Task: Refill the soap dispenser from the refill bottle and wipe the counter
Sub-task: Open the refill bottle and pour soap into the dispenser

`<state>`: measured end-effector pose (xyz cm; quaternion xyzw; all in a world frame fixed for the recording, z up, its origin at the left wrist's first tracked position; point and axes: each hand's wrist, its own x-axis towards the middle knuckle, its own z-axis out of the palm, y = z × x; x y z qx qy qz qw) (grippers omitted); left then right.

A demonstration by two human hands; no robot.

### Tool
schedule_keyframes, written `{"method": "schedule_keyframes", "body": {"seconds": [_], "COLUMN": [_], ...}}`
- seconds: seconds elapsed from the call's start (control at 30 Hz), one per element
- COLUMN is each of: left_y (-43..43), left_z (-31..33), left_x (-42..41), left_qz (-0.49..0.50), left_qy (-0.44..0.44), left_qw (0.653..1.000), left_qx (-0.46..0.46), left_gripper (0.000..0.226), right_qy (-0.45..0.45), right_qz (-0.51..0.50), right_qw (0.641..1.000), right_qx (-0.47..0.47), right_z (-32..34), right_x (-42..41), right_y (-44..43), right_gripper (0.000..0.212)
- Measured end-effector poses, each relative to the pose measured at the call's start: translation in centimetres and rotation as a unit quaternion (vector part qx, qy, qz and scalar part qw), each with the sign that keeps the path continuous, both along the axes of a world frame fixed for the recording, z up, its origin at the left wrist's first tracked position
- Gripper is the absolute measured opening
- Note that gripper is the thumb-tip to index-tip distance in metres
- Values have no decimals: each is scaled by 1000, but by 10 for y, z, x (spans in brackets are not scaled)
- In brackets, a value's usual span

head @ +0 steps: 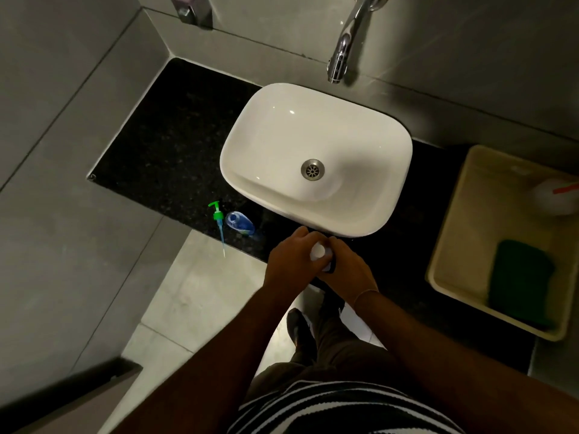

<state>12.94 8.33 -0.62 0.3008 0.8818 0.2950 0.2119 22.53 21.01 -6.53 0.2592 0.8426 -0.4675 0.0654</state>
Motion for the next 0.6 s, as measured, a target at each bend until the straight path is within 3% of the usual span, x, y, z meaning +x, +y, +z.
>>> {"method": "schedule_keyframes", "body": {"seconds": [0.13, 0.4, 0.5, 0.6], "left_y": [-11, -5, -10, -35], "left_z": [-1, 19, 21, 13], "left_x": [-1, 0, 2, -5], "left_qz": [-17, -4, 50, 166], "left_qy": [-27, 63, 75, 82], "left_qw": [999, 997, 996, 982], "left_qx": [-29, -50, -4, 31], "left_gripper": [36, 40, 37, 36], "right_qy": [-4, 15, 34, 22], "right_qz": [0, 1, 11, 17], "right_qw": [1000, 1000, 999, 999], "right_qx": [0, 10, 29, 22], "right_z": [1, 3, 3, 6], "right_x": [1, 3, 2, 4], "right_y": [-4, -7, -6, -3], "right_gripper": [40, 40, 42, 57]}}
